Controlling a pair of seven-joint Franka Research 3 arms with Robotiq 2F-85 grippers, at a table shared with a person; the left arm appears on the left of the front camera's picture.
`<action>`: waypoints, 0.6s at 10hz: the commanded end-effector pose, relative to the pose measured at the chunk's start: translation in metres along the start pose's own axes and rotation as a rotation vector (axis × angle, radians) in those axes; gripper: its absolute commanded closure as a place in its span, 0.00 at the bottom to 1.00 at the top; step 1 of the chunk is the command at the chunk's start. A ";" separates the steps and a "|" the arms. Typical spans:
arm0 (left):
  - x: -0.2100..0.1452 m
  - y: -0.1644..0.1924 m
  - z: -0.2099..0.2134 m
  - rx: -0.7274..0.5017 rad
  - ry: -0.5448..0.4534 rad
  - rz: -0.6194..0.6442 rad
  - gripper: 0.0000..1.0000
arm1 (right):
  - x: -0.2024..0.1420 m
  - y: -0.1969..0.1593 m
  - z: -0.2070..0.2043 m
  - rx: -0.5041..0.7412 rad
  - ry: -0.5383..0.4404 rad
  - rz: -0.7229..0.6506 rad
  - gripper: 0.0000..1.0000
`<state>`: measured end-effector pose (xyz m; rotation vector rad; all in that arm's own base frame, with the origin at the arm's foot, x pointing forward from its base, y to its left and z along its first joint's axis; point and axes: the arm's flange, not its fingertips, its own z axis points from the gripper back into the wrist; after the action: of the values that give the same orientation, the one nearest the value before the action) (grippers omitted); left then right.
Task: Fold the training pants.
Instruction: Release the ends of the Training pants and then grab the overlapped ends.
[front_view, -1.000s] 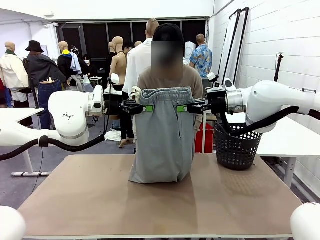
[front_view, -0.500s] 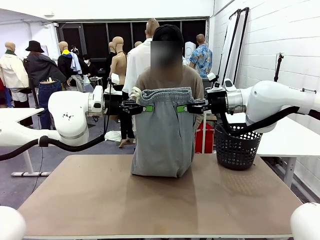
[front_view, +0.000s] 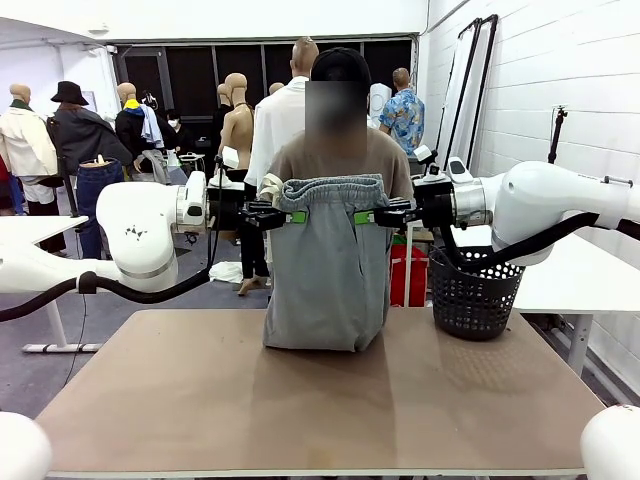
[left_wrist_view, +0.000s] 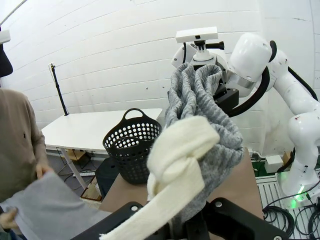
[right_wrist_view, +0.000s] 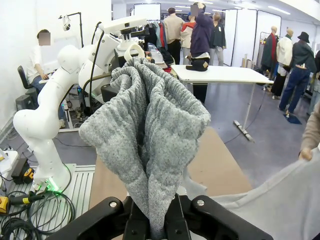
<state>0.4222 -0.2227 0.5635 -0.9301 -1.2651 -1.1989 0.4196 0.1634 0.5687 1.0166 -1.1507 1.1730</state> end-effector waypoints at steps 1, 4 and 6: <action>0.002 -0.001 -0.002 -0.002 0.005 0.004 1.00 | 0.001 0.001 -0.001 0.001 0.001 0.002 1.00; 0.002 -0.001 -0.002 -0.002 0.005 0.004 1.00 | 0.001 0.001 -0.001 0.001 0.001 0.002 1.00; 0.002 -0.001 -0.002 -0.002 0.005 0.004 1.00 | 0.001 0.001 -0.001 0.001 0.001 0.002 1.00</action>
<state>0.4223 -0.2227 0.5632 -0.9301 -1.2645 -1.1988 0.4196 0.1634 0.5687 1.0167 -1.1507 1.1730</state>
